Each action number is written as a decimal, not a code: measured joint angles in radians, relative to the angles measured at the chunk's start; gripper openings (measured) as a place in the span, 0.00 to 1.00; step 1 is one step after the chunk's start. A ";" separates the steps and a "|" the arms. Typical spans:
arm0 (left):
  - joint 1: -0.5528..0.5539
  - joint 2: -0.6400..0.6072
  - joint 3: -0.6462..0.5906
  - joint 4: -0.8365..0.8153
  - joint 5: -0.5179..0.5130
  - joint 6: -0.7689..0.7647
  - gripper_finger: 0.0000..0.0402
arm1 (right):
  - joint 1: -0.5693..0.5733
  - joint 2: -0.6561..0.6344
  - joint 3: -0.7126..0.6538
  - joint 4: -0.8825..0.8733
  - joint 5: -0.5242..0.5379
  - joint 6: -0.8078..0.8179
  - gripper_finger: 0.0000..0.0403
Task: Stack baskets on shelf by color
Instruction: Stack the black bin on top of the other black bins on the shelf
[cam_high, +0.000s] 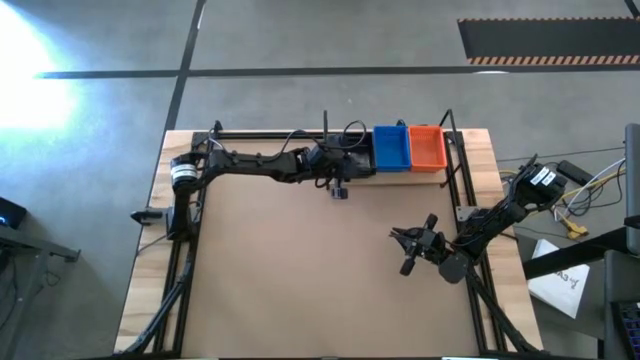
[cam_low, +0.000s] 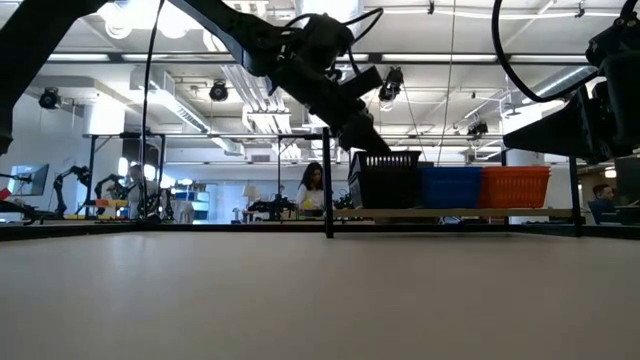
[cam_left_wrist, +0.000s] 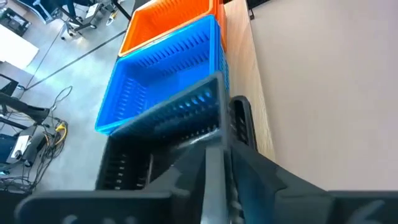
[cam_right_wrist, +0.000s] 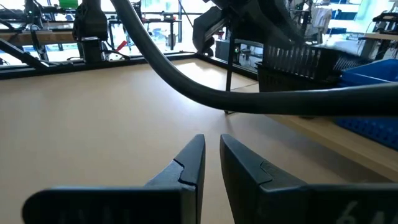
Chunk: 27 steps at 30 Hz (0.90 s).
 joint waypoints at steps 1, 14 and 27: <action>0.000 0.000 0.000 0.003 0.000 0.000 0.18 | 0.000 0.000 0.000 0.000 0.000 0.000 0.11; -0.001 -0.002 -0.002 0.031 0.125 -0.080 0.44 | 0.000 0.000 0.000 0.000 0.000 0.000 0.11; -0.002 -0.002 -0.036 0.062 0.122 -0.079 0.45 | -0.008 0.000 0.000 0.000 0.000 0.007 0.11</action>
